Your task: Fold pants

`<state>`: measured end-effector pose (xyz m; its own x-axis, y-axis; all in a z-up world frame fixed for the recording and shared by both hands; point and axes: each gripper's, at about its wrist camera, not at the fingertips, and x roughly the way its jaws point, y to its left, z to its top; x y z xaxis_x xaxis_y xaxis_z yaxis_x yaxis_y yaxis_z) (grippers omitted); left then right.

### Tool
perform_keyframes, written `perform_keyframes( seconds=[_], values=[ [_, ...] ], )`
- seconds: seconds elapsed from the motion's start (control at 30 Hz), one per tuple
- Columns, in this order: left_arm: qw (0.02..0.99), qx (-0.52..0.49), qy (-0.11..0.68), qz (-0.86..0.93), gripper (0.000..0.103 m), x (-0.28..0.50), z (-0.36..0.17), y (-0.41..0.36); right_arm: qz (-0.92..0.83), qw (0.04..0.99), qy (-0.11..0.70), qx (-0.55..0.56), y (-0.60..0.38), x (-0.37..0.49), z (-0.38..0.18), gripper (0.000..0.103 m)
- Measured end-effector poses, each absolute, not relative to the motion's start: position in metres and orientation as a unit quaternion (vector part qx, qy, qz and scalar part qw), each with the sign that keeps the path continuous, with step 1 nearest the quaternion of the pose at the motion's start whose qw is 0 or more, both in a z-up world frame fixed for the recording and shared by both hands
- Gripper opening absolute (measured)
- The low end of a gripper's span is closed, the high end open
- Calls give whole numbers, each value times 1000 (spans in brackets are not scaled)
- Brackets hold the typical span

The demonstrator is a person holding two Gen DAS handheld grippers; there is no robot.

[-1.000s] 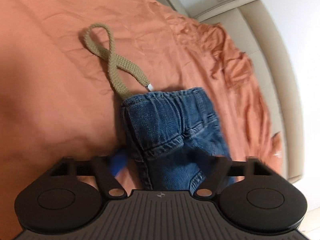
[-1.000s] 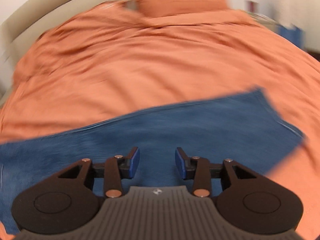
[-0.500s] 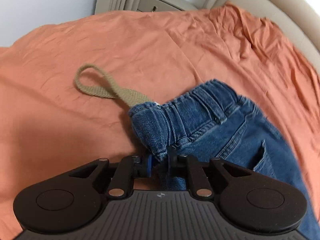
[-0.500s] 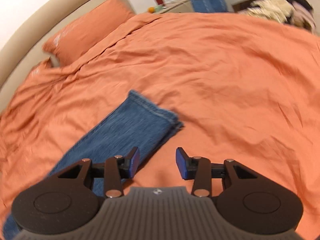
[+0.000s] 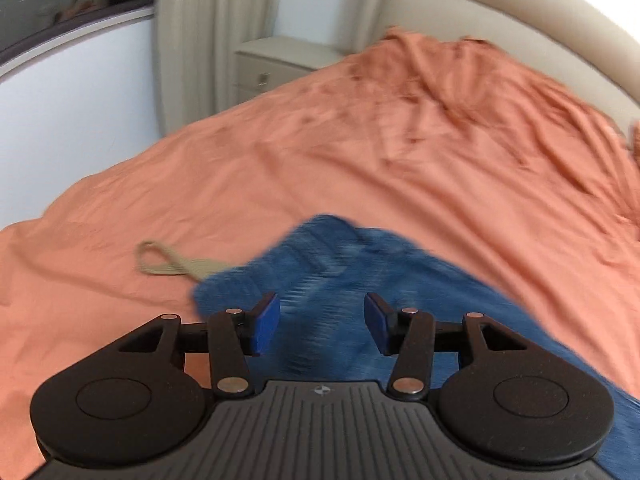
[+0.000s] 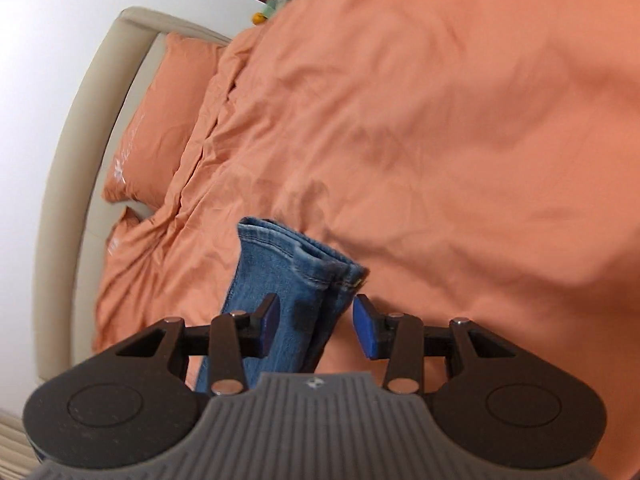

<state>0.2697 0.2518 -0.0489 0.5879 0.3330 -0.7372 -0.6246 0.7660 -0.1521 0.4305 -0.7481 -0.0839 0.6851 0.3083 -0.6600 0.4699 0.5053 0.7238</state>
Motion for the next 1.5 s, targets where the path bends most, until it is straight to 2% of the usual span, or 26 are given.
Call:
perform_keyframes(
  seconds=[0.03, 0.13, 0.23, 0.4, 0.5, 0.63, 0.87, 1.2, 1.37, 1.5],
  values=[
    [873, -201, 360, 258, 57, 274, -44, 241, -51, 764, 394, 509, -750, 434, -96, 38],
    [889, -190, 369, 191, 57, 291, -36, 205, -46, 743, 374, 553, -756, 441, -121, 27],
    [899, -163, 383, 134, 56, 315, -35, 161, -28, 731, 363, 577, -762, 446, -126, 19],
    [903, -113, 413, 32, 49, 351, -51, 82, 55, 812, 344, 468, -760, 460, -69, 11],
    [898, -54, 437, -17, 45, 372, -71, 27, 44, 837, 392, 380, -752, 475, -65, 11],
    [883, 18, 460, -85, 44, 395, -103, -48, 39, 819, 418, 391, -756, 481, -89, 11],
    [863, 120, 469, -146, 43, 429, -155, -148, 52, 820, 425, 381, -761, 480, -88, 11],
    [865, 131, 470, -118, 34, 508, -183, -185, 76, 843, 423, 325, -753, 486, -68, 11],
    [864, 150, 467, -115, 34, 512, -190, -194, 73, 849, 417, 315, -748, 490, -61, 11],
    [870, 136, 459, -118, 33, 501, -173, -188, 65, 850, 417, 316, -744, 491, -49, 11]
  ],
)
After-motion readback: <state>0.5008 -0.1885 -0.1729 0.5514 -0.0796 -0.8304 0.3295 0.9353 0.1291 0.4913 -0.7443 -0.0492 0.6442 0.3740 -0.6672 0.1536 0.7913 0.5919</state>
